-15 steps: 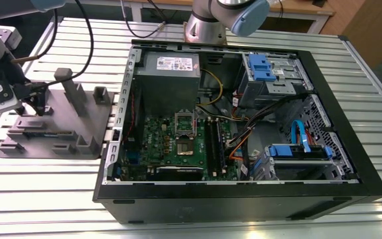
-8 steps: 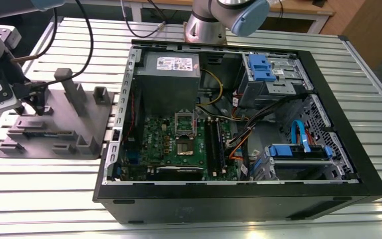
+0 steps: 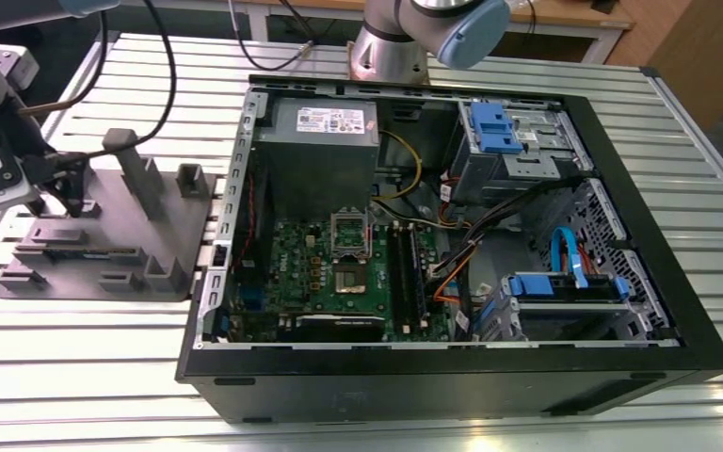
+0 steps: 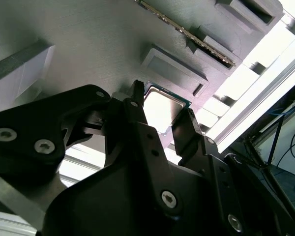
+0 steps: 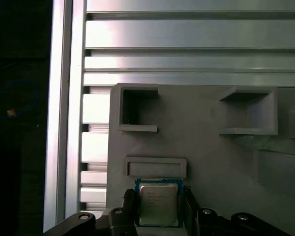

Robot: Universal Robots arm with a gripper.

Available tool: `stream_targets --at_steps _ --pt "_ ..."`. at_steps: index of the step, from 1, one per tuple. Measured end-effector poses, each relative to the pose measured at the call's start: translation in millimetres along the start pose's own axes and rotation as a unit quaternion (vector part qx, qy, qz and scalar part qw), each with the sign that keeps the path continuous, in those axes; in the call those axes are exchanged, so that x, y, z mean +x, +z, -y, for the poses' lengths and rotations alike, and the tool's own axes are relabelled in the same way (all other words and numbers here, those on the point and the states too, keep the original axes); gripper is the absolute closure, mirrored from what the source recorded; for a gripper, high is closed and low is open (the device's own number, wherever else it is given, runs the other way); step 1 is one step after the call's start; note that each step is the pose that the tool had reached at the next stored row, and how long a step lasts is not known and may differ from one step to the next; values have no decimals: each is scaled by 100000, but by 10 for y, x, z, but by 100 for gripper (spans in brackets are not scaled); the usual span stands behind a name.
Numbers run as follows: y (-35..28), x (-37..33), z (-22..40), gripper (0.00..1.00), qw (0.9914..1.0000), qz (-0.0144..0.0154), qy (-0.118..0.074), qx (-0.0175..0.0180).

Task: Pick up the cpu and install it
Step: 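Pick up the cpu and move it towards the insertion slot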

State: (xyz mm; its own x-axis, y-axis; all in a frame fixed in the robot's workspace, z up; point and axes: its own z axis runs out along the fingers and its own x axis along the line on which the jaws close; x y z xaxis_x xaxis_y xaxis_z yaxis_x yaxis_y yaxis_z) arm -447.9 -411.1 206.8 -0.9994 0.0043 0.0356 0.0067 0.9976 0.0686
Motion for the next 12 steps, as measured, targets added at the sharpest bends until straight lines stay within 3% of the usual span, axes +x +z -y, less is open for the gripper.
stream_targets --at_steps 12 --pt "-90 3 -6 53 100000 2 -1 1"
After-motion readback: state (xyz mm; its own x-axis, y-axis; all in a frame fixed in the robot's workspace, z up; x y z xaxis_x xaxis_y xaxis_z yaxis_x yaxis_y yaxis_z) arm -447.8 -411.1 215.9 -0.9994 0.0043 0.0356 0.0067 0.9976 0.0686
